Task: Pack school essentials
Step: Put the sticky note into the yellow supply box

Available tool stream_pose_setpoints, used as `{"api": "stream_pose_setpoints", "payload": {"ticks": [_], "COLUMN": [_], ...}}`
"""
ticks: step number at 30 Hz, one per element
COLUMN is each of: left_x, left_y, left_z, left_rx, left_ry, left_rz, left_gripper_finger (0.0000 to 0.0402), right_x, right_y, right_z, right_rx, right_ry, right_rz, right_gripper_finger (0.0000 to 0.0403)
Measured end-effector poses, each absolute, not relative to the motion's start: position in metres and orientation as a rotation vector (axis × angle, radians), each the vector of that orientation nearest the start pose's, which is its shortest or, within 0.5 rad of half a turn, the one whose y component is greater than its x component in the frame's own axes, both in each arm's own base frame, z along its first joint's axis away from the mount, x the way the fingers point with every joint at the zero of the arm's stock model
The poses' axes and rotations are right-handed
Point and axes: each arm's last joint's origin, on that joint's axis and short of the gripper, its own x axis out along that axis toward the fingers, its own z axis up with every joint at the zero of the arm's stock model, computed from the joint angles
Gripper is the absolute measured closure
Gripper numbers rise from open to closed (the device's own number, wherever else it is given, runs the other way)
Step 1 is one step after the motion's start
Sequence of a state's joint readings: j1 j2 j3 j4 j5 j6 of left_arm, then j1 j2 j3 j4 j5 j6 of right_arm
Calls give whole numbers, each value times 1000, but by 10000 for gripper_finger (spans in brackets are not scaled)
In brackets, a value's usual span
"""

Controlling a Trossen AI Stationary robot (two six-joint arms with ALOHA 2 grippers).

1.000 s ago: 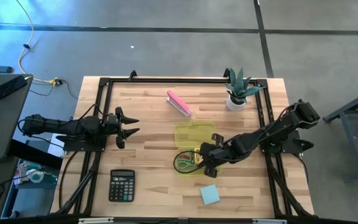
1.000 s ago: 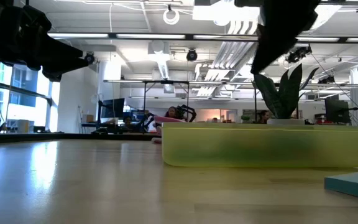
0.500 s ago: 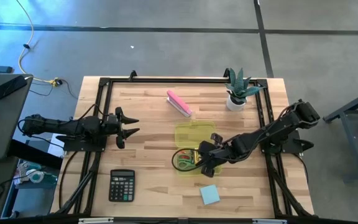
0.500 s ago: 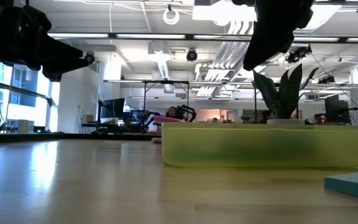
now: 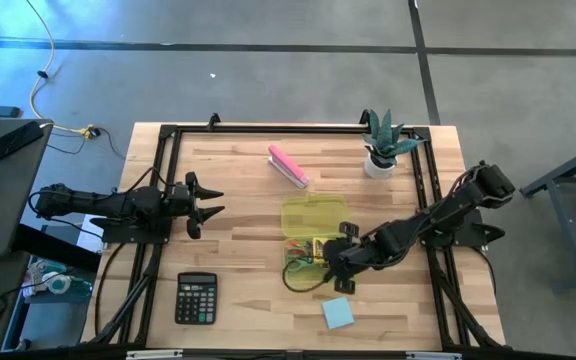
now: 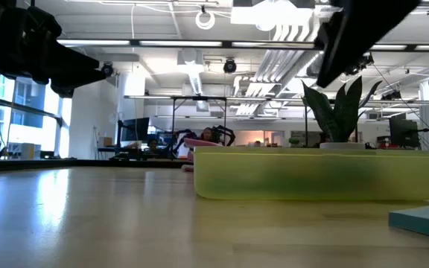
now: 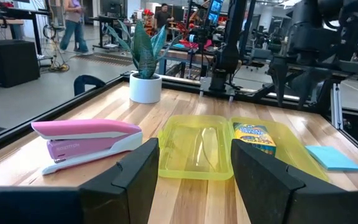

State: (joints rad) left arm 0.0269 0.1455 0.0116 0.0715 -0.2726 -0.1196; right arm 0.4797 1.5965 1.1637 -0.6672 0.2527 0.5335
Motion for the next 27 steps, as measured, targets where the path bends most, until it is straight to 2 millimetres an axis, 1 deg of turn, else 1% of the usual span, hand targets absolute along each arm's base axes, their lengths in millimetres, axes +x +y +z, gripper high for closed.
{"api": "stream_pose_setpoints", "payload": {"ticks": [7,12,13,14,20,23,27], "left_x": [105,105,105,105,105,105,105], "left_y": [11,11,11,11,11,11,11], "left_z": [163,163,163,163,163,163,163], "left_rx": [-111,-111,-111,-111,-111,-111,-111], "left_ry": [44,44,44,44,44,44,44], "left_rz": [302,303,303,303,302,303,303], "left_gripper_finger": [213,213,213,213,213,213,213], "right_x": [273,266,265,263,253,250,249], "right_y": [157,168,170,173,191,203,216], "right_z": [231,231,231,231,228,224,214], "right_rx": [6,38,48,59,116,111,84], "right_ry": [1048,1041,1041,1045,1048,1035,1042], "right_rz": [-85,-85,-84,-78,-62,-25,13], "right_gripper_finger": [113,23,14,9,9,6,6]}}
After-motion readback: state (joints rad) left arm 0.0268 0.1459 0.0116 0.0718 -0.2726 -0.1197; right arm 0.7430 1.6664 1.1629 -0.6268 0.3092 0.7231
